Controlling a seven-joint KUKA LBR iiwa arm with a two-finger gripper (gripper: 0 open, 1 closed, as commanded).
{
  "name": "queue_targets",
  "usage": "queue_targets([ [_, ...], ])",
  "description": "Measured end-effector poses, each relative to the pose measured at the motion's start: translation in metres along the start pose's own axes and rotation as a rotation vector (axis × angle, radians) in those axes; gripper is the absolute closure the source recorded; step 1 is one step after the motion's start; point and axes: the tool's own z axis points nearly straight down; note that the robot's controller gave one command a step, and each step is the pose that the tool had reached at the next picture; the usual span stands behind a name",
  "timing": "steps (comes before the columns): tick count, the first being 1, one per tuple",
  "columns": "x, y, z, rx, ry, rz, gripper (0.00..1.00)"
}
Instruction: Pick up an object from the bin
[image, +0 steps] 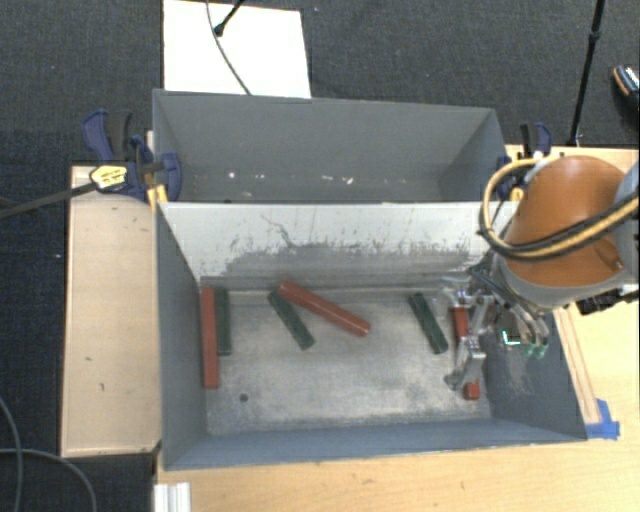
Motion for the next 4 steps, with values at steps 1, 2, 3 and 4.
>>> queue_targets([
  [1,-0.082,0.069,0.118,-0.001,-0.008,-0.156,0.0],
  [2,-0.065,0.139,0.115,-0.004,-0.004,0.183,0.0],
  [3,-0.066,0.135,0.115,0.0,-0.005,0.183,1.0],
  [4,-0.08,0.115,0.027,-0.002,-0.016,0.219,1.0],
])
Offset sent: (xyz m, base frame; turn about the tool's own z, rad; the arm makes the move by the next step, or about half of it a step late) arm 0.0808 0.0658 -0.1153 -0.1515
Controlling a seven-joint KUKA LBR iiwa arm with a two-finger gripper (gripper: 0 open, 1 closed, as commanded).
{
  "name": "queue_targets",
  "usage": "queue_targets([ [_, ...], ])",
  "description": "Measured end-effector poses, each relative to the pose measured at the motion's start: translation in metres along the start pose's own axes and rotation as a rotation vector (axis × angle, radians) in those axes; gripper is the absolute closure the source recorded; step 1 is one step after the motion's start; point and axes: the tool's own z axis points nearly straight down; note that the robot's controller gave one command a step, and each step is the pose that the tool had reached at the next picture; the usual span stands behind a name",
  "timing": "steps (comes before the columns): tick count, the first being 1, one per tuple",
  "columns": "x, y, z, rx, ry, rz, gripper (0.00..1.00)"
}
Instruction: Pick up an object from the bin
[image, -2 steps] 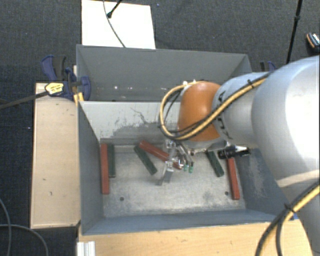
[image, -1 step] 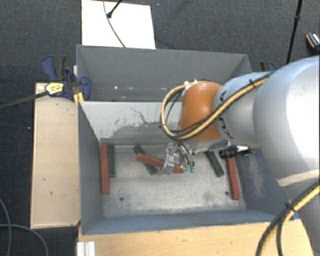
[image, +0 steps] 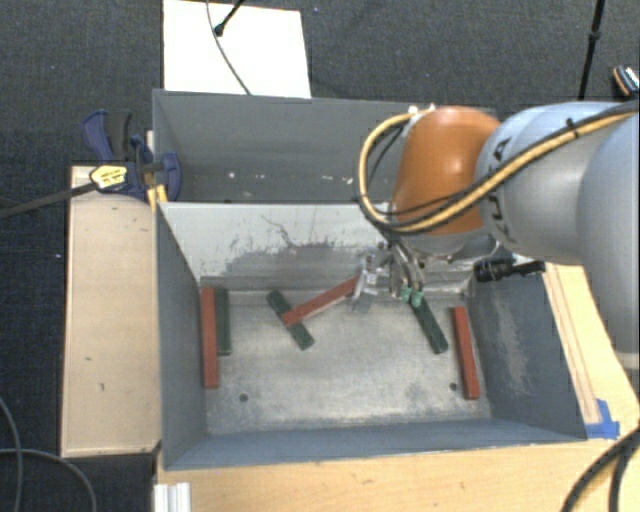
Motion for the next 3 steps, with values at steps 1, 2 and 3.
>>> queue_targets([
  [1,0.003,0.0,0.005,0.003,0.009,-0.005,0.0],
  [2,0.019,0.06,0.09,0.002,0.016,-0.127,0.0],
  [3,0.017,0.058,0.086,0.002,0.009,-0.126,1.0],
])
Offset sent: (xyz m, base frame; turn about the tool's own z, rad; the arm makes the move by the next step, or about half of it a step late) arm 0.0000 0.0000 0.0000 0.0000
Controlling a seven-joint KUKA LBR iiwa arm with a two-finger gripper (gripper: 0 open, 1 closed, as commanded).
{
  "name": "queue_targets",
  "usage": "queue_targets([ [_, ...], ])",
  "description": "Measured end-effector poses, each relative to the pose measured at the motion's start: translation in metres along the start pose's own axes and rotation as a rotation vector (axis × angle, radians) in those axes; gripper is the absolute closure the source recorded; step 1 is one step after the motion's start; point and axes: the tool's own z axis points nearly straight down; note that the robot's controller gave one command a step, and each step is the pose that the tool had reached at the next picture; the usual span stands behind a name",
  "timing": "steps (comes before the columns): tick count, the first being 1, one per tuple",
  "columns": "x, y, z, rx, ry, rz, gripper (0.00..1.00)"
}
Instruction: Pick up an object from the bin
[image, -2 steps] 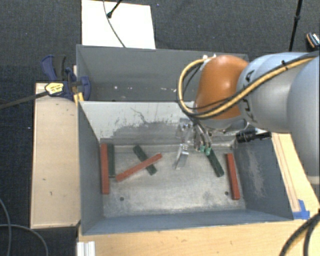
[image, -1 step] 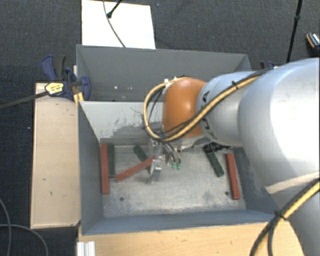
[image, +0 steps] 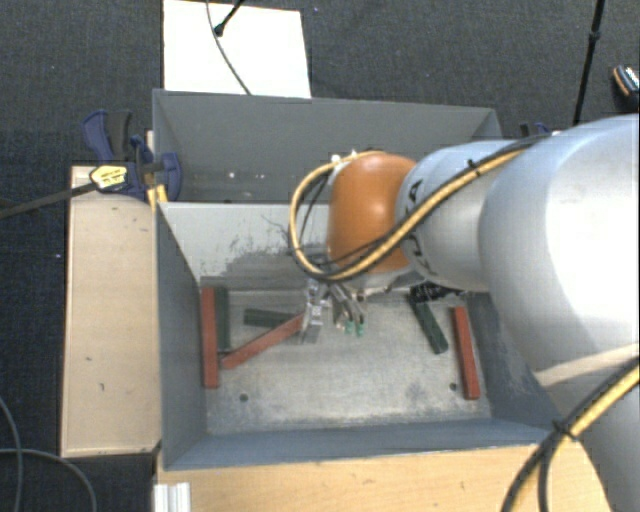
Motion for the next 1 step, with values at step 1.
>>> queue_targets([
  [1,0.0062,0.0536,0.0008,0.0,-0.005,-0.288,1.0],
])
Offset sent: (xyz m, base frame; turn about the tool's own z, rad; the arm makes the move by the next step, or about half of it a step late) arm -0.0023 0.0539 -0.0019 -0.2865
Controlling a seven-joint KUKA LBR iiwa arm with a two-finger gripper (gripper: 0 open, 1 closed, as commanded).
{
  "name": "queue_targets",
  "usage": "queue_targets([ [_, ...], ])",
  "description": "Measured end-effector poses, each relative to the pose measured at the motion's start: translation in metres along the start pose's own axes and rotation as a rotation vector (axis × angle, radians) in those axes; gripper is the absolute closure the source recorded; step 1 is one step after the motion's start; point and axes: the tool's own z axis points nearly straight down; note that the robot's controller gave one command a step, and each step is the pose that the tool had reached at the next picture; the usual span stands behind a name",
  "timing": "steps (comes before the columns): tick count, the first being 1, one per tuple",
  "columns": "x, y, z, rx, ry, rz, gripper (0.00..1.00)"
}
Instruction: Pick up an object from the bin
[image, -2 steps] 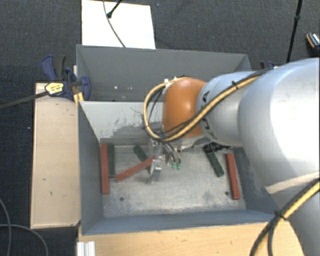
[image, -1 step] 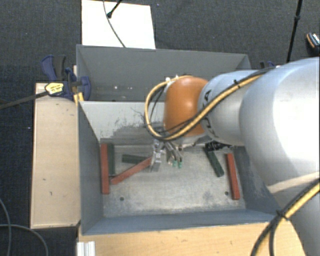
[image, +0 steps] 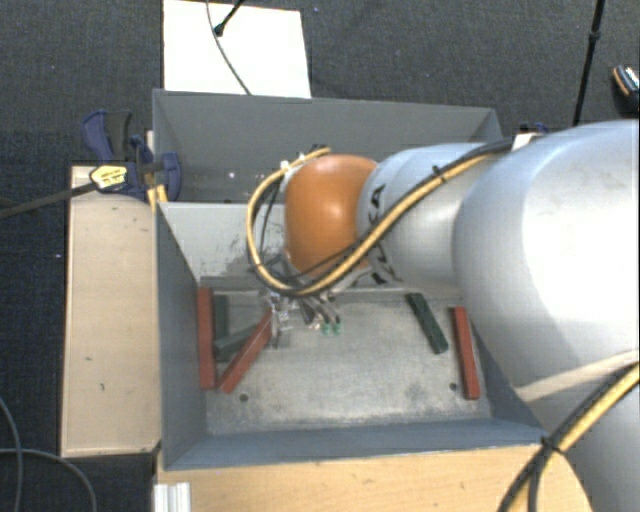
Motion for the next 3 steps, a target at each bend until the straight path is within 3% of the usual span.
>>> queue_targets([
  [1,-0.012,0.042,-0.001,-0.001,-0.001,-0.302,1.0],
  [2,-0.022,0.067,-0.003,0.006,-0.001,-0.689,1.0],
  [3,0.005,0.017,0.0,-0.002,0.004,-0.892,1.0],
])
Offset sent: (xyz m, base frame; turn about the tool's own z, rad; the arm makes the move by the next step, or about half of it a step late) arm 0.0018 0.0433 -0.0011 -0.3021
